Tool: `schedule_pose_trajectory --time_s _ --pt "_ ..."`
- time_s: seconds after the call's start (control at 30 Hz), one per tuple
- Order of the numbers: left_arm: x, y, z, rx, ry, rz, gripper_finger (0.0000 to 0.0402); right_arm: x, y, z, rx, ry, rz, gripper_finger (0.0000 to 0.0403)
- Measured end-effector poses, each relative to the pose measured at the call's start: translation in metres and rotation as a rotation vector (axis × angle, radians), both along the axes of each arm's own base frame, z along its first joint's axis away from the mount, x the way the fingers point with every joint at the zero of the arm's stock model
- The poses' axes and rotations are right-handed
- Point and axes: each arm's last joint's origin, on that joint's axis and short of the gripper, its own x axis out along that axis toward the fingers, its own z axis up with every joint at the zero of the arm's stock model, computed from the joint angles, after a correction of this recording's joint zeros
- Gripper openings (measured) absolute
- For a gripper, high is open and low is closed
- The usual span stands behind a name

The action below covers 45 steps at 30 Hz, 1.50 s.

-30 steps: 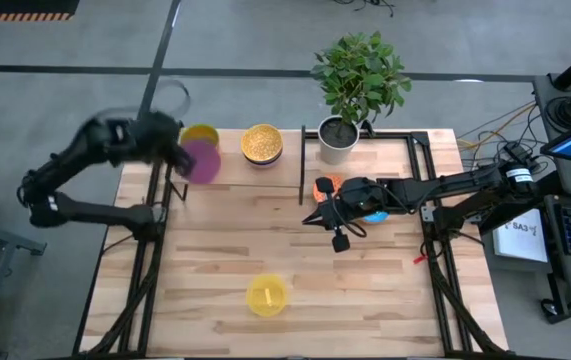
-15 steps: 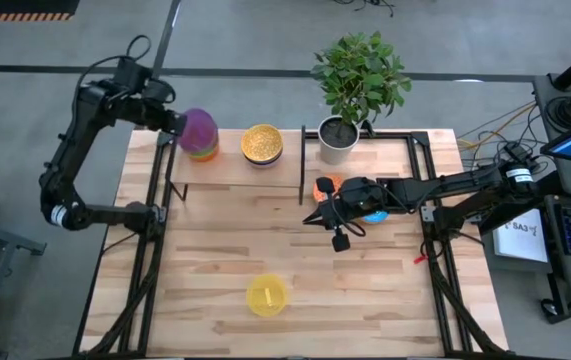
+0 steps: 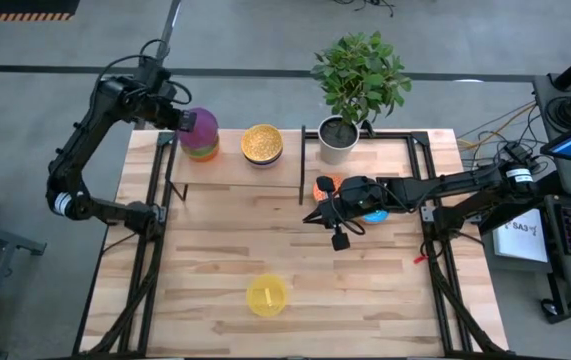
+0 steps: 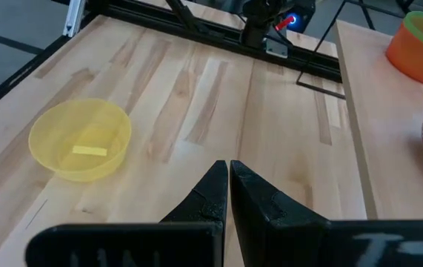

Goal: Place and stack bowls onto a shelf
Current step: Stack the purple bowl on the green bowl on the shelf

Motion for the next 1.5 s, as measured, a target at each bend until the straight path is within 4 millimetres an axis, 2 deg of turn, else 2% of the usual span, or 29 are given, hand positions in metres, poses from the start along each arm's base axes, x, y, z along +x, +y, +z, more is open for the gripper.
schedule_pose_trajectory --time_s 0.33,0.6,0.93,1.17,1.33,1.5 --pt "0.01 0.013 -0.014 -0.047 0.079 0.062 0.0 0.0 0.0 0.0 0.004 0.001 -0.002 0.0009" --pt "0.01 0.014 -0.015 -0.06 0.097 0.058 0.0004 0.0 0.0 0.0 0.004 0.001 -0.002 0.0009" --pt "0.01 0.013 -0.015 -0.058 0.099 0.043 0.0078 0.0 0.0 0.0 0.004 0.001 -0.002 0.0009" --pt "0.009 0.008 -0.007 0.017 0.11 -0.105 0.0107 0.0 0.0 0.0 0.004 0.001 -0.002 0.0009" --pt "0.01 -0.005 0.003 0.114 0.098 -0.2 0.0083 0.0 0.0 0.0 0.002 0.0 -0.001 0.0009" --pt "0.009 -0.013 0.009 0.185 0.068 -0.215 0.0017 0.0 0.0 0.0 -0.006 -0.006 0.003 0.0009"
